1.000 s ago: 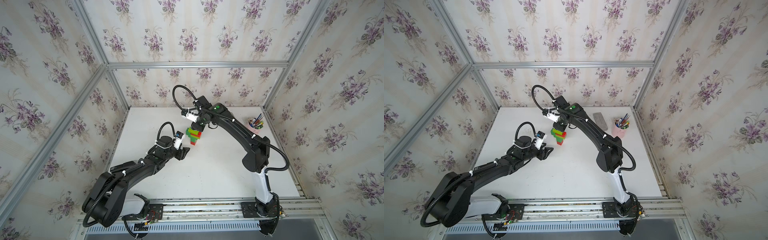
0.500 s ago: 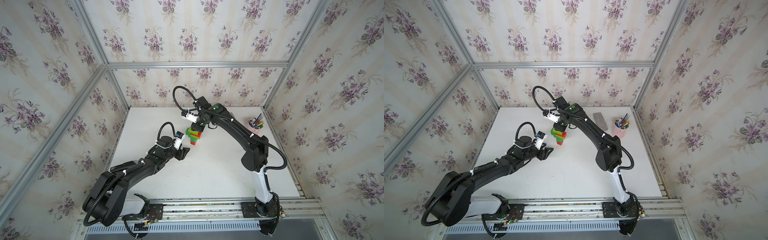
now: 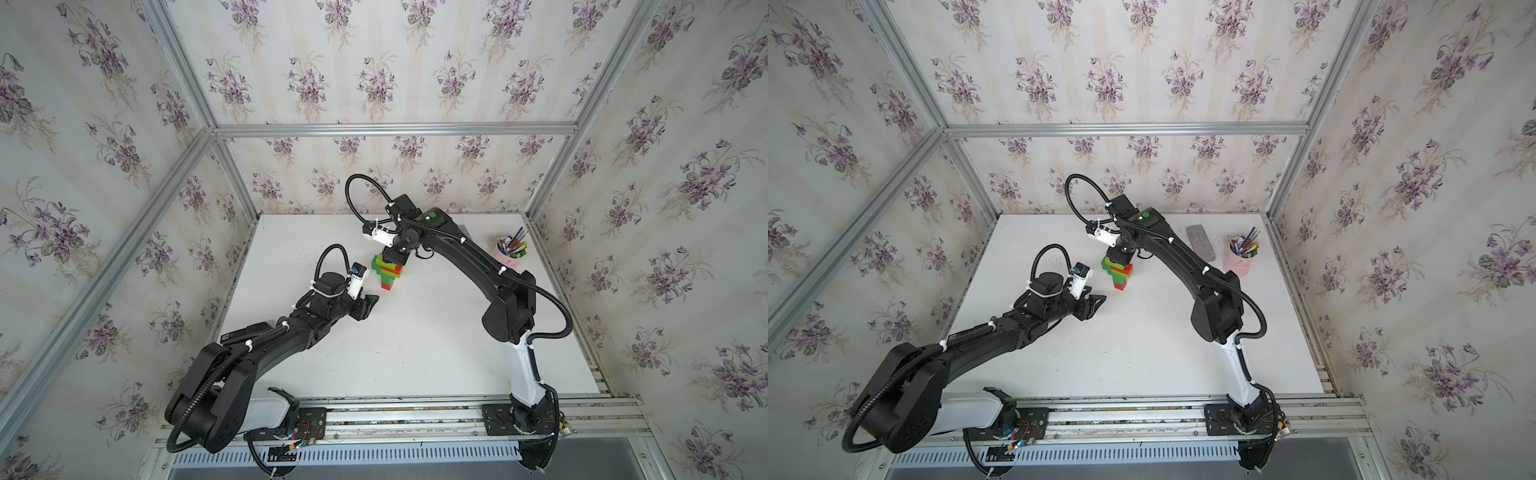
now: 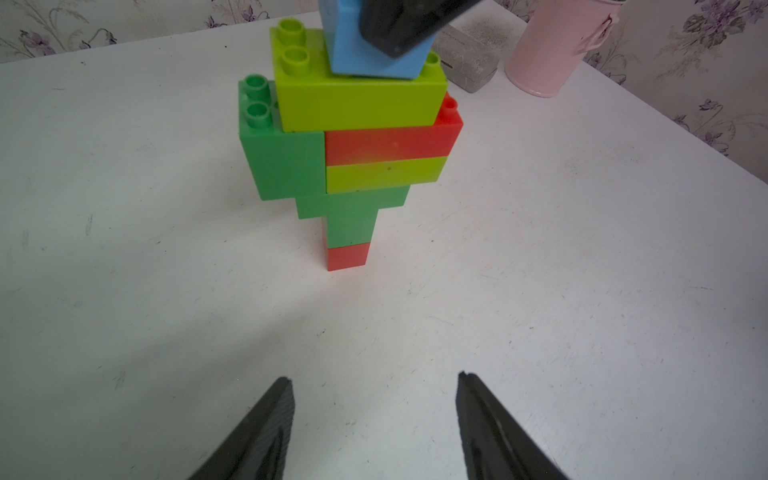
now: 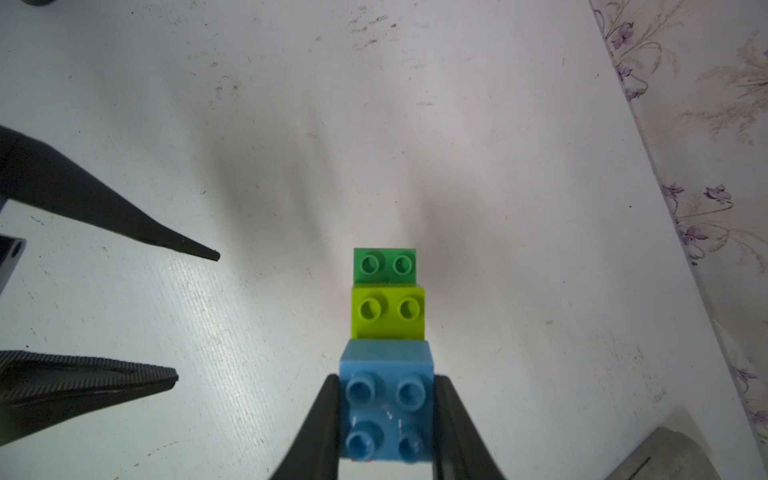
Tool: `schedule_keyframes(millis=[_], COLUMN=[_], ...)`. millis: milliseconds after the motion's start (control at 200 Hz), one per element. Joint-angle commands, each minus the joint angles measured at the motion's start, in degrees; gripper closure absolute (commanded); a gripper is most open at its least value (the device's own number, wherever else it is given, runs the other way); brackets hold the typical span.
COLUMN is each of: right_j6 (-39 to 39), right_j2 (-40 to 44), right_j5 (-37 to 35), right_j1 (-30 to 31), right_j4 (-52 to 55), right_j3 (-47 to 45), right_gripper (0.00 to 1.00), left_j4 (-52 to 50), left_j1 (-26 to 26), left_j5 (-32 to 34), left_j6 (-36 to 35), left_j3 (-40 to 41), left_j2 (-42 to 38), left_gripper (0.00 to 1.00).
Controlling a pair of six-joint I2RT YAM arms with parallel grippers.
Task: Assemble a spoon with lego
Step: Assemble the lego brick with the lego brick.
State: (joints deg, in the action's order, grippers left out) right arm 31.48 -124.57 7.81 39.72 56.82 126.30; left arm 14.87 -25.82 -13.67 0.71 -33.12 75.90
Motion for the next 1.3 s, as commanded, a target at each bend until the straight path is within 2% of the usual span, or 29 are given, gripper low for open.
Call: schedule_keyframes(millis=[0, 370, 565, 630, 789, 1029, 1294], right_j6=[-0.26, -0.83, -1.51, -1.88, -1.69, -1.82, -1.6], right_j2=[-0.93, -1.11, -0.76, -0.58, -0.91, -1.02, 0.47], right_j5=[-1.18, -2.72, -0.57, 0.88, 1.85, 1.92, 3.51], right_j1=[-0.06, 0.0, -0.02, -0.02, -0.15, -0.19, -0.16], right_j4=[2.54, 4.88, 3.04, 2.52, 2.89, 2.16, 1.73], right_j3=[-1.02, -4.21, -1.8, -0.75, -0.61, 0.08, 0.68], right_gripper=[0.71, 0.71, 0.59, 0.59, 0.66, 0.55, 0.54], left_j4=[0.03, -0.55, -0.78, -0.79, -0.95, -1.16, -1.35], left_j1=[0.06, 0.02, 0.02, 0.05, 0.02, 0.01, 0.01], left_j5=[0.64, 1.81, 2.19, 2.48, 2.65, 2.84, 3.04], left_j6=[0.19, -0.01, 0.27, 0.41, 0.62, 0.89, 0.99], left_j3=[0.25, 0.71, 1.04, 1.15, 1.38, 1.6, 1.67], left_j2=[-0.51, -1.6, -2.2, -2.41, -2.76, -3.15, -3.23], left_gripper=[0.35, 0.36, 0.36, 0.36, 0.36, 0.36, 0.36])
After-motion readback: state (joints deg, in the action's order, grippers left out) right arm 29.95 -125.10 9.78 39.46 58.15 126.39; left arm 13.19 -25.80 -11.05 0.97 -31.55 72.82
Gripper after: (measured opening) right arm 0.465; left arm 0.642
